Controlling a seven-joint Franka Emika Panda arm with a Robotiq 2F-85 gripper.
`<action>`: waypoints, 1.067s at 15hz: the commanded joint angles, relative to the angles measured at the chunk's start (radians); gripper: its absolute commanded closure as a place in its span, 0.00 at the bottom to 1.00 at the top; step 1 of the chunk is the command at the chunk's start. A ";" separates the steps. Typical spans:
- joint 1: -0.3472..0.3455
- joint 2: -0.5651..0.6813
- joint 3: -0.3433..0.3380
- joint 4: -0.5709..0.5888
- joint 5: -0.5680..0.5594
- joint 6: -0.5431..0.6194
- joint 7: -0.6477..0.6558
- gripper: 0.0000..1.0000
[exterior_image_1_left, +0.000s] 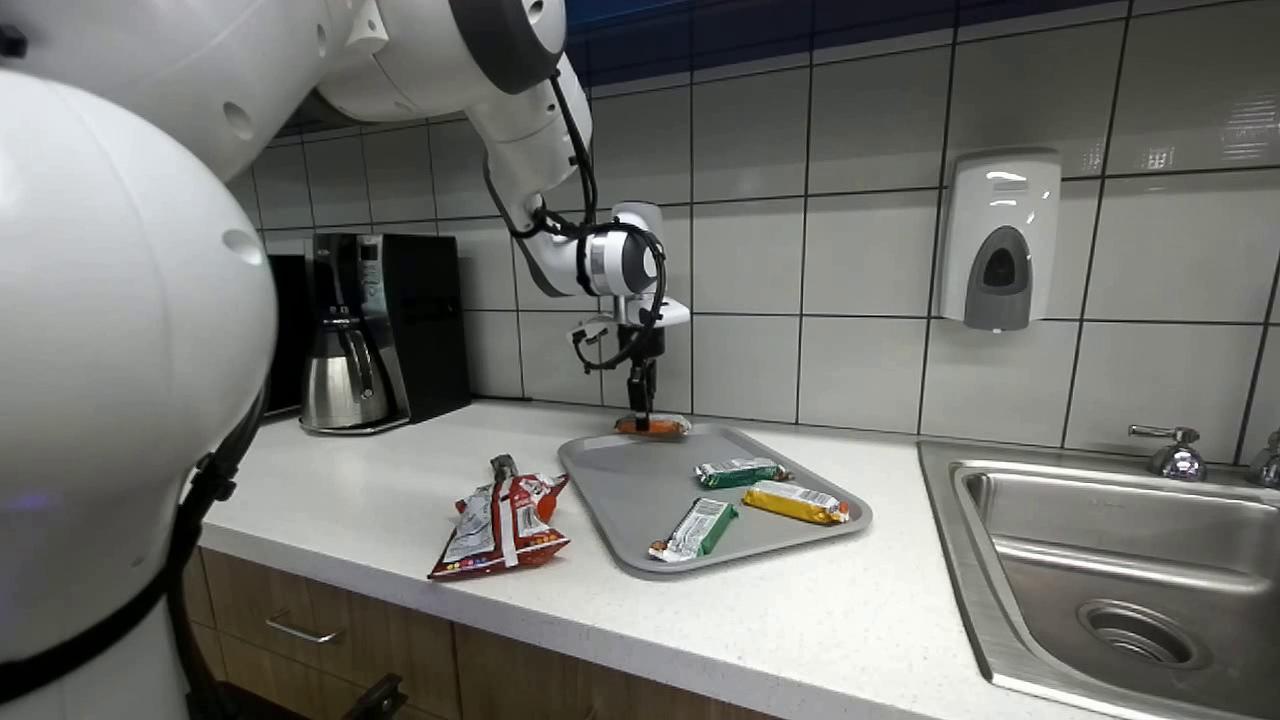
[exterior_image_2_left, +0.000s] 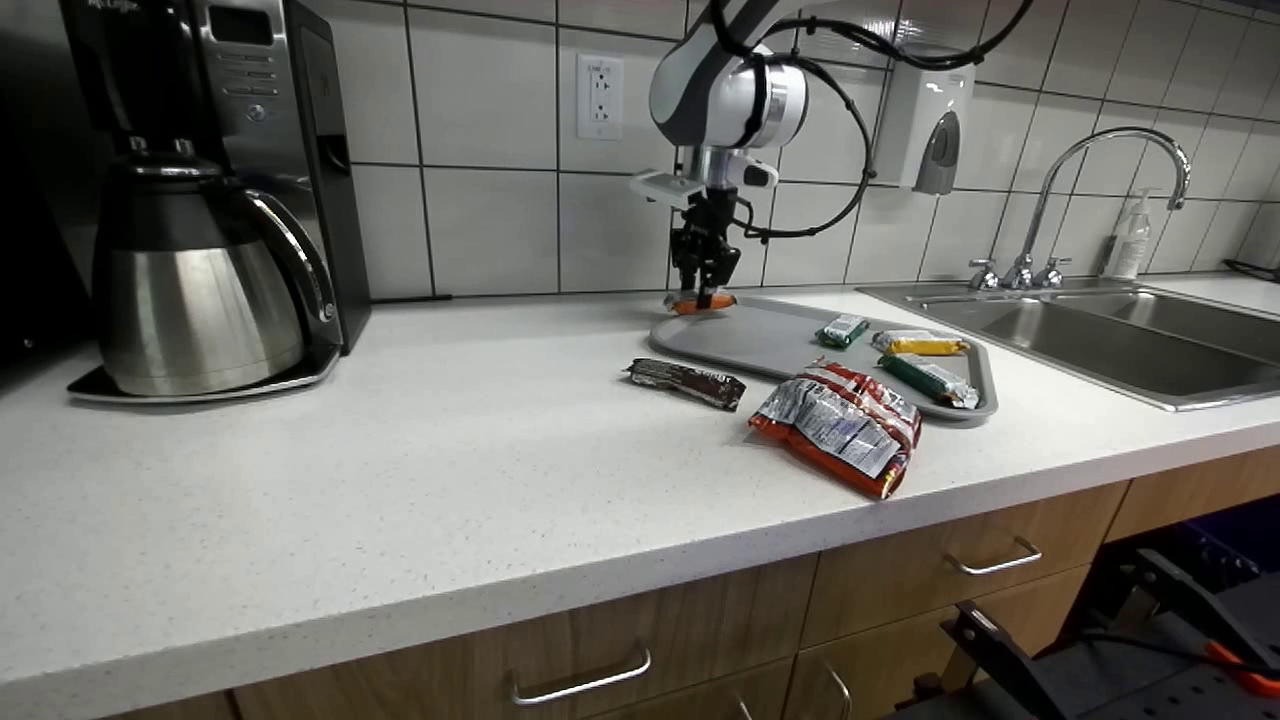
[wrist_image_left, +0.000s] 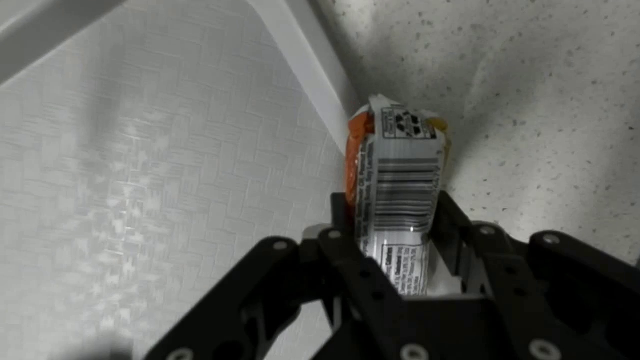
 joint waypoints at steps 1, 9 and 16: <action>-0.010 -0.047 0.003 -0.066 -0.015 0.022 -0.012 0.82; -0.020 -0.084 -0.008 -0.122 -0.028 0.020 -0.021 0.82; -0.022 -0.100 -0.014 -0.171 -0.038 0.026 -0.029 0.82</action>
